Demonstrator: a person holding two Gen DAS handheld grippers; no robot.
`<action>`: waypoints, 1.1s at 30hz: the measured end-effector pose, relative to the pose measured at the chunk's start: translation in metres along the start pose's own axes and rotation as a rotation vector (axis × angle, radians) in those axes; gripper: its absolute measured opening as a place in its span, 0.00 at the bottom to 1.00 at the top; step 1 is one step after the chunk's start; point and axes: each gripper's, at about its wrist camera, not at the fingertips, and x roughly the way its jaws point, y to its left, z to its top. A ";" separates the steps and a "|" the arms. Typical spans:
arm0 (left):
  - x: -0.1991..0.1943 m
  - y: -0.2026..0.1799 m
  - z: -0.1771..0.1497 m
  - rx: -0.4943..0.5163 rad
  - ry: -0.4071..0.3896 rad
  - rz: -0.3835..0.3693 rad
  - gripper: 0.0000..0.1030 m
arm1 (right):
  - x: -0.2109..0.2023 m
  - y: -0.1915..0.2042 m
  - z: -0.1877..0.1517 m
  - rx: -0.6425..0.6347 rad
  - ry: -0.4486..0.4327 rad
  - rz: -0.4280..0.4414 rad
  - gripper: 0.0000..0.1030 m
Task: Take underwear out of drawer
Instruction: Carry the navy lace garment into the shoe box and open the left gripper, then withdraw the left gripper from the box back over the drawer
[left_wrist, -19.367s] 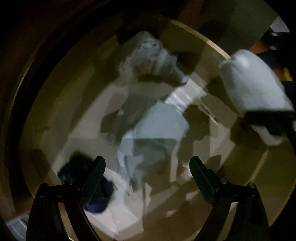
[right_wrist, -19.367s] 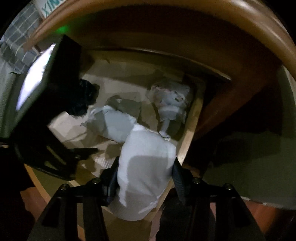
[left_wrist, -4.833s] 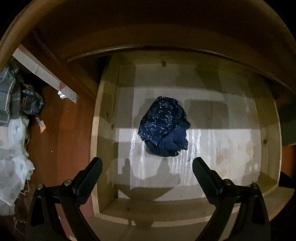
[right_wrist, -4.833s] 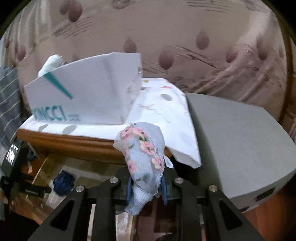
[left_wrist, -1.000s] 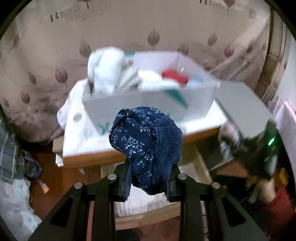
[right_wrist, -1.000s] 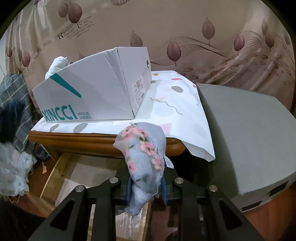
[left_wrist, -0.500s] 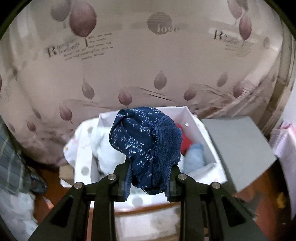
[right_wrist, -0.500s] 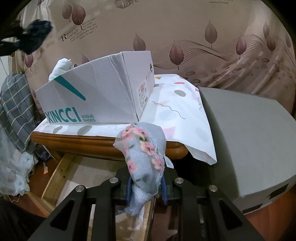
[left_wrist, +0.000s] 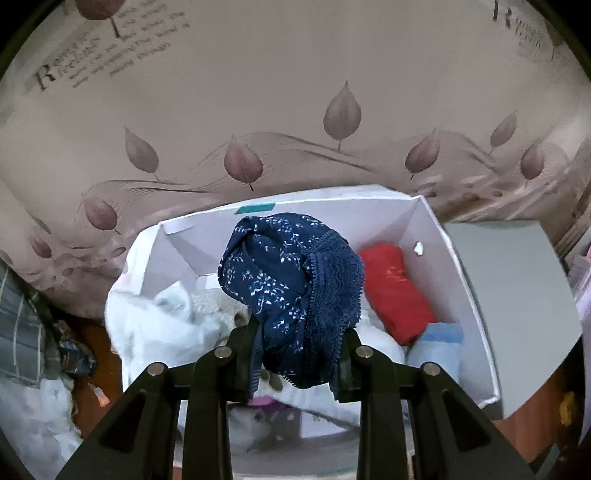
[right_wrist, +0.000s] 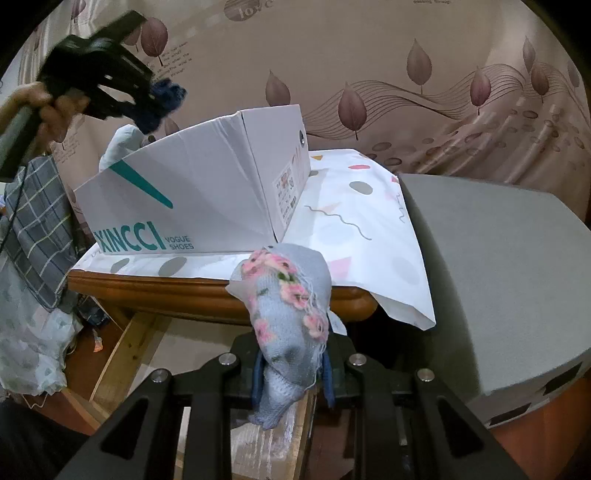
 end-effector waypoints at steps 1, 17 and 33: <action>0.005 -0.001 0.001 0.007 0.006 0.005 0.25 | 0.000 0.000 0.000 0.002 0.001 0.003 0.23; 0.057 -0.001 -0.009 0.023 0.127 -0.013 0.34 | 0.009 0.001 0.001 -0.002 0.029 -0.014 0.23; -0.001 -0.016 -0.021 0.165 0.005 -0.080 0.73 | 0.011 0.005 -0.001 -0.029 0.027 -0.046 0.23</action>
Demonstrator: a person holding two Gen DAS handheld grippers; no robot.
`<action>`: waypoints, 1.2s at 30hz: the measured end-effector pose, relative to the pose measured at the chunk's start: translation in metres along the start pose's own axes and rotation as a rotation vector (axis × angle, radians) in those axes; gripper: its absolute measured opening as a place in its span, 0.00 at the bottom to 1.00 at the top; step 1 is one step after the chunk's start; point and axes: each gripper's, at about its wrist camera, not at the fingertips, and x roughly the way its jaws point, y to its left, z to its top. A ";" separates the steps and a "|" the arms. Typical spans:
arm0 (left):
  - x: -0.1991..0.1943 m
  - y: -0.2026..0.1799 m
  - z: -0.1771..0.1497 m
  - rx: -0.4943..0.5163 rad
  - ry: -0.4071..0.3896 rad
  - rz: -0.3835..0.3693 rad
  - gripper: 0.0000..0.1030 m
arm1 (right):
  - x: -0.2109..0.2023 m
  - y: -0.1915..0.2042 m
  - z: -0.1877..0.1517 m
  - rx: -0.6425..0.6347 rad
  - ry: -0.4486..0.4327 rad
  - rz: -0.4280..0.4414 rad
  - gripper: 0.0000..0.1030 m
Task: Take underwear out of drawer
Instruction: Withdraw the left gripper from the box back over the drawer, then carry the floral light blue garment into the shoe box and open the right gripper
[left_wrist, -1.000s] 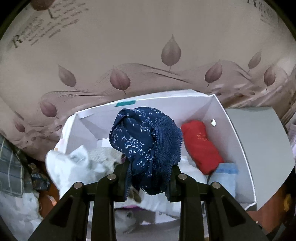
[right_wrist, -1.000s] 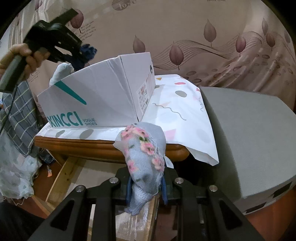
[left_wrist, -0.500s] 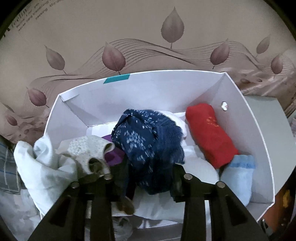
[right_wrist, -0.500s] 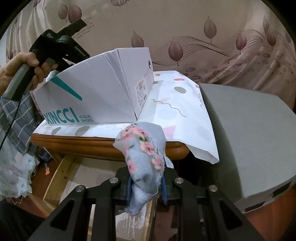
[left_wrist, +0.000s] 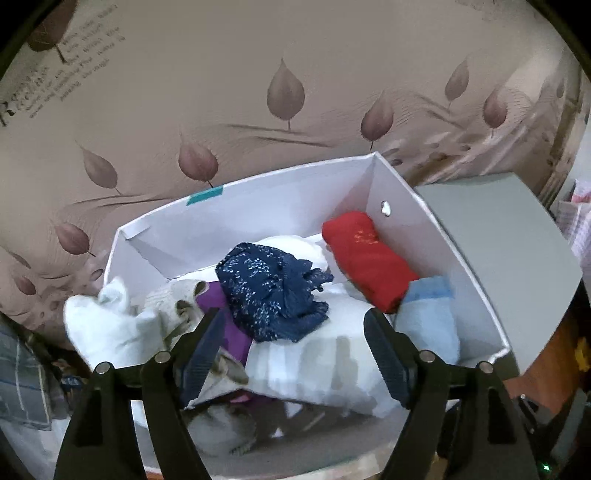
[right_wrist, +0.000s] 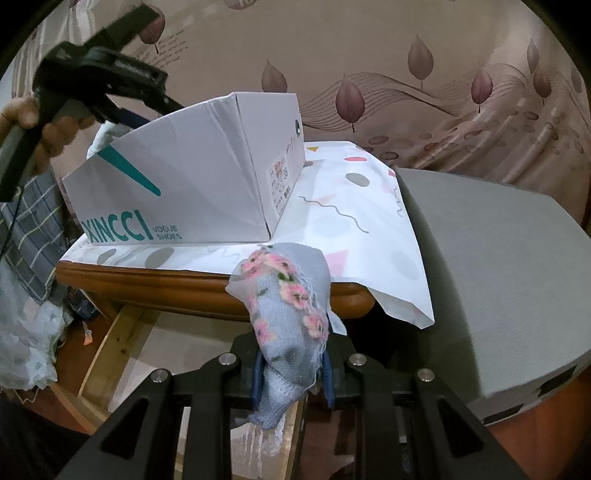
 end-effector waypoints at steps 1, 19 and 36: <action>-0.006 0.001 -0.001 -0.005 -0.011 -0.002 0.73 | 0.000 0.000 0.000 -0.004 0.001 -0.002 0.23; -0.127 0.050 -0.101 -0.109 -0.195 0.234 0.89 | 0.004 0.004 -0.003 -0.021 0.017 -0.024 0.23; -0.049 0.105 -0.249 -0.372 -0.088 0.463 0.92 | -0.016 0.017 0.002 -0.038 0.036 -0.031 0.23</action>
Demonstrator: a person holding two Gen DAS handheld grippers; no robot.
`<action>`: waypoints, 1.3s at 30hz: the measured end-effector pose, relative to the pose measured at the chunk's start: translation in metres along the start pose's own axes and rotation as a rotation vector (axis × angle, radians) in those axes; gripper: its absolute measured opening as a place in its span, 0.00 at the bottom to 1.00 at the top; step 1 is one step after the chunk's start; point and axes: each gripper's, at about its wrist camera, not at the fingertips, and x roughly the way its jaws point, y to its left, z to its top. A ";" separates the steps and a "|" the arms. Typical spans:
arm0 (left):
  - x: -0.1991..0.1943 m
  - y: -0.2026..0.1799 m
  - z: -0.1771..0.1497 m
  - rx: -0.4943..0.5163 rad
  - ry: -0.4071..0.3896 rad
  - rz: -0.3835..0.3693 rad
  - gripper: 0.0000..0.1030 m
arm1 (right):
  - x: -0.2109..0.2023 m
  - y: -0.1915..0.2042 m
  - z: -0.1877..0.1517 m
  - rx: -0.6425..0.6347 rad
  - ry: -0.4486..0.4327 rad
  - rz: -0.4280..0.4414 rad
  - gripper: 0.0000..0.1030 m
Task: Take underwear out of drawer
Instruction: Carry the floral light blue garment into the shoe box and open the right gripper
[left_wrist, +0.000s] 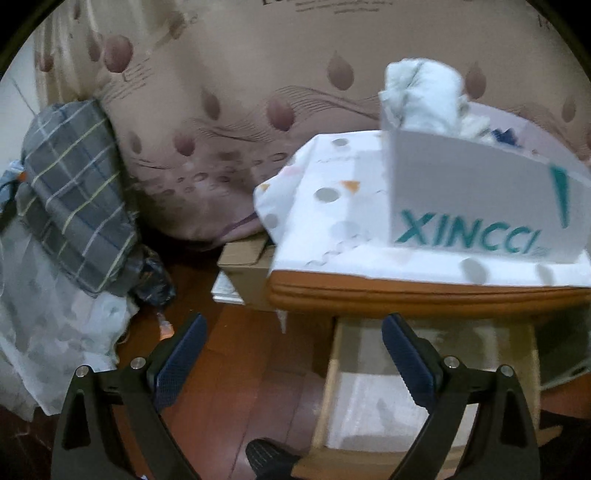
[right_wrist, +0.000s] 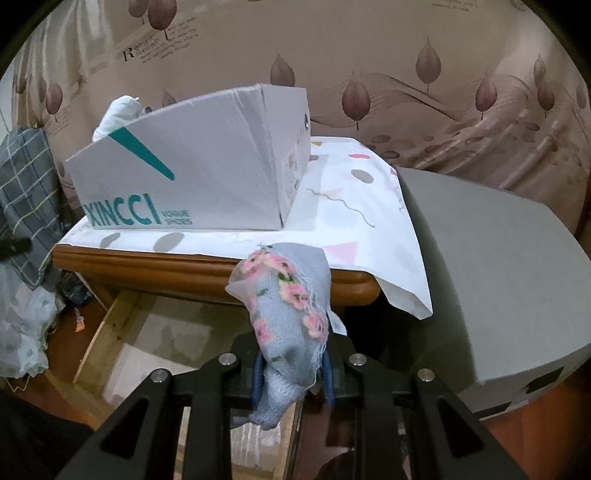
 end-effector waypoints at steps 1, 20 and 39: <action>0.004 0.001 -0.004 -0.014 -0.005 0.017 0.92 | -0.007 0.001 0.004 0.001 -0.001 0.006 0.23; 0.032 0.019 -0.032 -0.158 0.021 -0.011 0.92 | -0.071 0.052 0.157 -0.115 -0.114 0.054 0.23; 0.041 0.034 -0.031 -0.188 0.041 0.009 0.92 | 0.027 0.097 0.206 -0.191 0.014 -0.025 0.24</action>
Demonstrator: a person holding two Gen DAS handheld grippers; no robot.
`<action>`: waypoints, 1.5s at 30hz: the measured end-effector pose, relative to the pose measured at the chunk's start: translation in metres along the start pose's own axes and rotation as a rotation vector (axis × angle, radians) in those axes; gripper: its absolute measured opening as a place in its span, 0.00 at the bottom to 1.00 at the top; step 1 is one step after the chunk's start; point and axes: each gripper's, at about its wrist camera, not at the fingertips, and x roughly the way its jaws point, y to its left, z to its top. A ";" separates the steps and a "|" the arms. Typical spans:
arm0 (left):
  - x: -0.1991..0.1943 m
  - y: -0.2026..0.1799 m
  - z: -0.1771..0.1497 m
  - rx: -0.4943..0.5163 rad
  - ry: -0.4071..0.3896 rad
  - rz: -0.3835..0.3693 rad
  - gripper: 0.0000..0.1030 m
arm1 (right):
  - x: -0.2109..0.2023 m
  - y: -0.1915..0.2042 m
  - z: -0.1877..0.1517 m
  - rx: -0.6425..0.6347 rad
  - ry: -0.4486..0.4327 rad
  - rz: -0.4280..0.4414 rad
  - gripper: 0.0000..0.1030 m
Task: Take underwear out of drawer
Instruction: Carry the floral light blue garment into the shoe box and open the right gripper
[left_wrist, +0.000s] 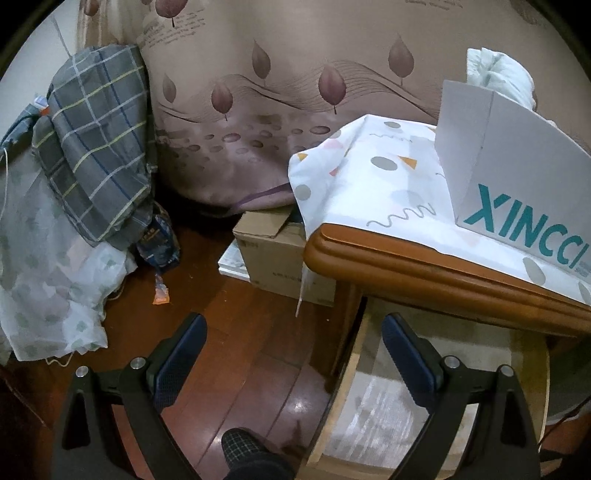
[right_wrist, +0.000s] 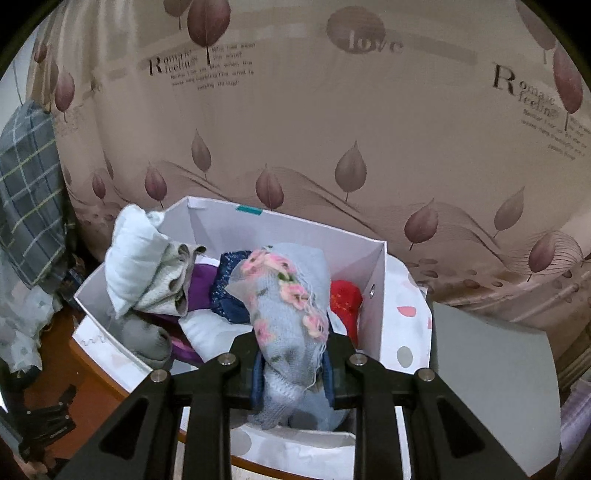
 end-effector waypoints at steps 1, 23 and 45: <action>0.001 0.001 0.000 -0.004 0.002 -0.004 0.92 | 0.004 0.000 0.000 -0.001 0.009 -0.004 0.24; 0.006 0.000 0.001 -0.008 0.028 0.002 0.92 | 0.059 0.003 0.005 0.036 0.140 -0.050 0.25; 0.007 -0.011 -0.001 0.017 0.027 -0.006 0.92 | 0.047 0.000 0.010 0.075 0.079 -0.074 0.69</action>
